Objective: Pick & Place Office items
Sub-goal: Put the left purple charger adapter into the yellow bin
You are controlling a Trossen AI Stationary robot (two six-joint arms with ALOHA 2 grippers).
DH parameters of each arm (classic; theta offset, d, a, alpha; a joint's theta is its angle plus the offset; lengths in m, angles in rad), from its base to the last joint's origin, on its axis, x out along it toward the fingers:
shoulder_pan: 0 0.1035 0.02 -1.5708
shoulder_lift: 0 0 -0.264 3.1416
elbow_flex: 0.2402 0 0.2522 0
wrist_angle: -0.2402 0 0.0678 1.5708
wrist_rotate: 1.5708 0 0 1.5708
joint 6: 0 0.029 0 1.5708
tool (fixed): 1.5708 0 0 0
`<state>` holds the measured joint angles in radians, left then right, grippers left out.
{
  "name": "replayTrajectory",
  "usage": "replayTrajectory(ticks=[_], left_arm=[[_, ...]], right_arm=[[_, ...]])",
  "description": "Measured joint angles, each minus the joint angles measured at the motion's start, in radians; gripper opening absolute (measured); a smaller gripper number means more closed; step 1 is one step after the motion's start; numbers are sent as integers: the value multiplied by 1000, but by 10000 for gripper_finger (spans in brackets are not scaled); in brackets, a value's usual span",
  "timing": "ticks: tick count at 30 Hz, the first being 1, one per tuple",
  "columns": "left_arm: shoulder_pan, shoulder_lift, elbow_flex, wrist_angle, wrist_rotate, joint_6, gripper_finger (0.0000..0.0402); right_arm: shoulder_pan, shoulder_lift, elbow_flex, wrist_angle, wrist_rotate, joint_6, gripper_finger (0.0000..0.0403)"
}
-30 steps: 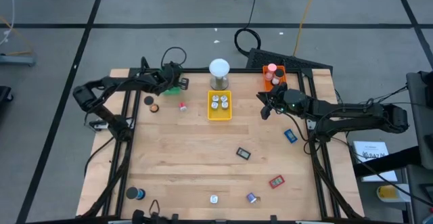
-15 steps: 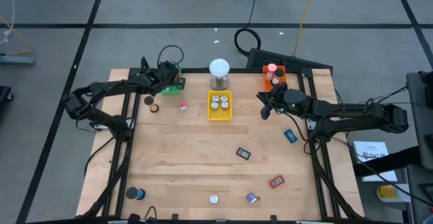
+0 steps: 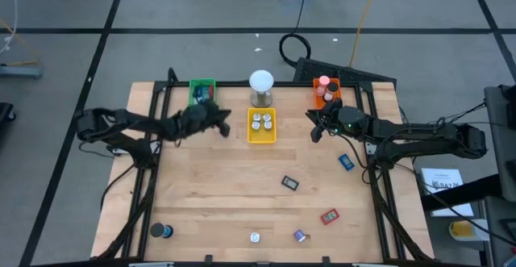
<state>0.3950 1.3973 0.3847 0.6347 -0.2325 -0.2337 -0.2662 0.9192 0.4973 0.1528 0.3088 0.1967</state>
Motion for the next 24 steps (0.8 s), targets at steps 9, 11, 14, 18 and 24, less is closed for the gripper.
replayTrajectory(ticks=[9,11,14,18,24], left_arm=[[-264,0,-121,258,51,117,10],[-318,0,-121,260,52,118,10],[-389,0,-121,259,52,119,10],[-469,0,-121,260,49,157,10],[-566,7,-113,261,48,189,10]], right_arm=[[0,0,0,1,0,0,54],[0,0,0,14,0,0,55],[0,0,0,71,0,-3,54],[0,2,0,147,-8,26,55],[100,29,1,159,-277,52,32]])
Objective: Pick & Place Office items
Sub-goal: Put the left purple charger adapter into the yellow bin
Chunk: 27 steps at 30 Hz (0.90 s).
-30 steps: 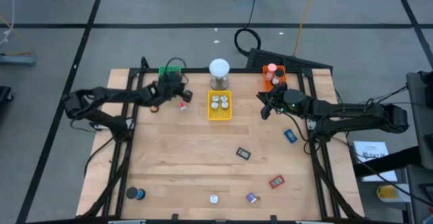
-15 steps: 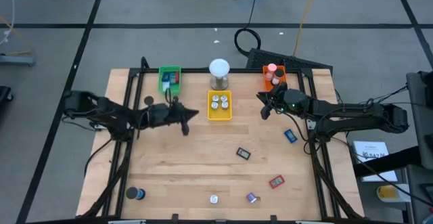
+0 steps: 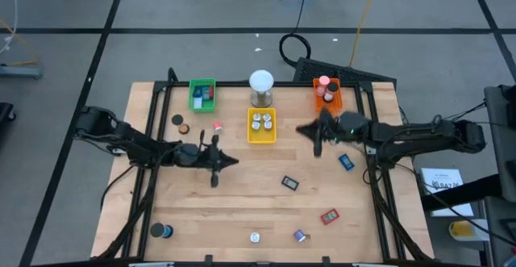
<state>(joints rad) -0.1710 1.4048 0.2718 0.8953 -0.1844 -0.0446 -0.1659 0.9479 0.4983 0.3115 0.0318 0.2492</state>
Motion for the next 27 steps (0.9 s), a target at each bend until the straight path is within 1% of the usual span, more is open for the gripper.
replayTrajectory(ticks=[1,3,6,8,11,15,19,23,27], left_arm=[[-16,3,2,-1,0,4,10],[-47,19,14,-1,2,7,10],[-99,55,42,-13,1,-4,10],[-138,96,80,-31,9,-13,10],[-203,176,170,-91,27,-18,10],[-286,297,329,-194,12,-88,21],[-353,400,485,-339,9,-163,62],[-409,460,604,-451,9,-206,125],[-451,481,681,-518,6,-220,196]], right_arm=[[49,16,0,-16,25,-5,22],[156,47,-1,-54,111,-28,6],[312,114,-1,-60,246,-33,8],[396,158,-1,-59,324,-28,10],[486,217,-1,-35,426,-26,8],[540,277,-1,-7,486,-8,1],[552,321,-1,28,494,0,1],[553,346,-1,34,493,0,1],[553,357,-1,34,493,0,1]])
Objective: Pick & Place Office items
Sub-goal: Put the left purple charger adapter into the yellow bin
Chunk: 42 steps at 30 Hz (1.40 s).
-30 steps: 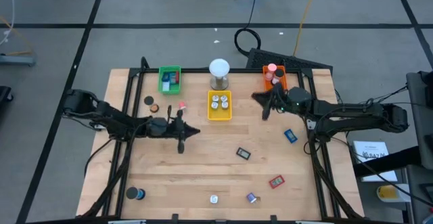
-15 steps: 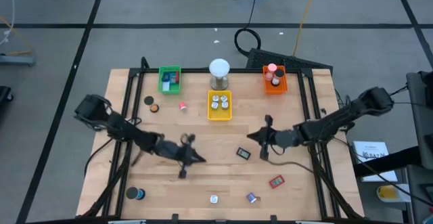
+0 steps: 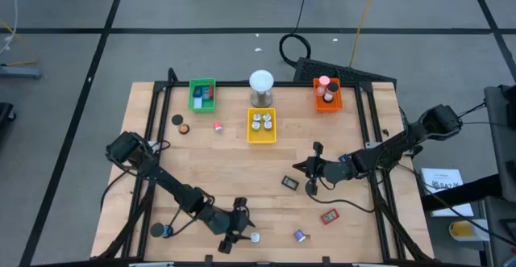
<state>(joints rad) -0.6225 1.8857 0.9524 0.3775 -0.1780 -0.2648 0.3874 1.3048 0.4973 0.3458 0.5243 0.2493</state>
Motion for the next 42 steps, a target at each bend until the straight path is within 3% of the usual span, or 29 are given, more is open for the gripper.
replayTrajectory(ticks=[6,12,31,42], left_arm=[[-35,53,56,-43,-70,-9,277],[-23,139,90,-46,-89,-69,286],[26,122,106,-5,-141,-82,97],[201,-166,106,-240,-188,54,4]], right_arm=[[0,-1,0,9,0,0,1],[0,-1,0,10,0,0,1],[0,-2,0,9,-1,0,1],[1,-2,0,2,-4,0,1]])
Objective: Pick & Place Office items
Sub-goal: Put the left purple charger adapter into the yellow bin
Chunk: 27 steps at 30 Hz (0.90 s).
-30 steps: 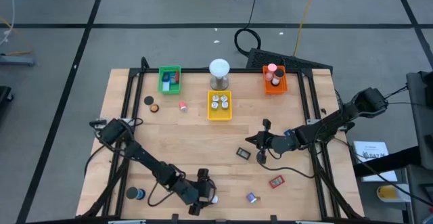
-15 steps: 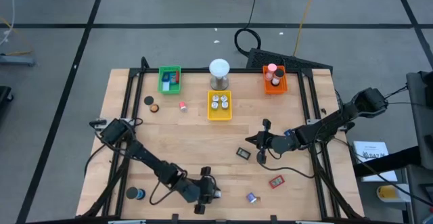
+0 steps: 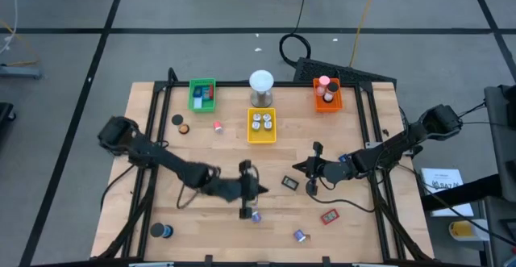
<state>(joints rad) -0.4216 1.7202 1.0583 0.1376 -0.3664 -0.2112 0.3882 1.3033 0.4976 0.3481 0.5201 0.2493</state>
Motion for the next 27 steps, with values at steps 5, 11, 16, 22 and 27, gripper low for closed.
replayTrajectory(ticks=[5,11,16,22,27], left_arm=[[33,-39,0,-149,180,-20,43],[-47,27,-1,-272,105,84,137],[-70,140,-1,-151,206,152,231],[-50,239,-1,-76,233,266,296],[-36,250,0,-45,268,260,271]], right_arm=[[0,0,0,-1,0,0,1],[0,0,0,-1,-1,0,1],[0,0,0,3,-5,0,1],[0,0,0,6,-28,0,1],[0,1,0,6,-31,-3,1]])
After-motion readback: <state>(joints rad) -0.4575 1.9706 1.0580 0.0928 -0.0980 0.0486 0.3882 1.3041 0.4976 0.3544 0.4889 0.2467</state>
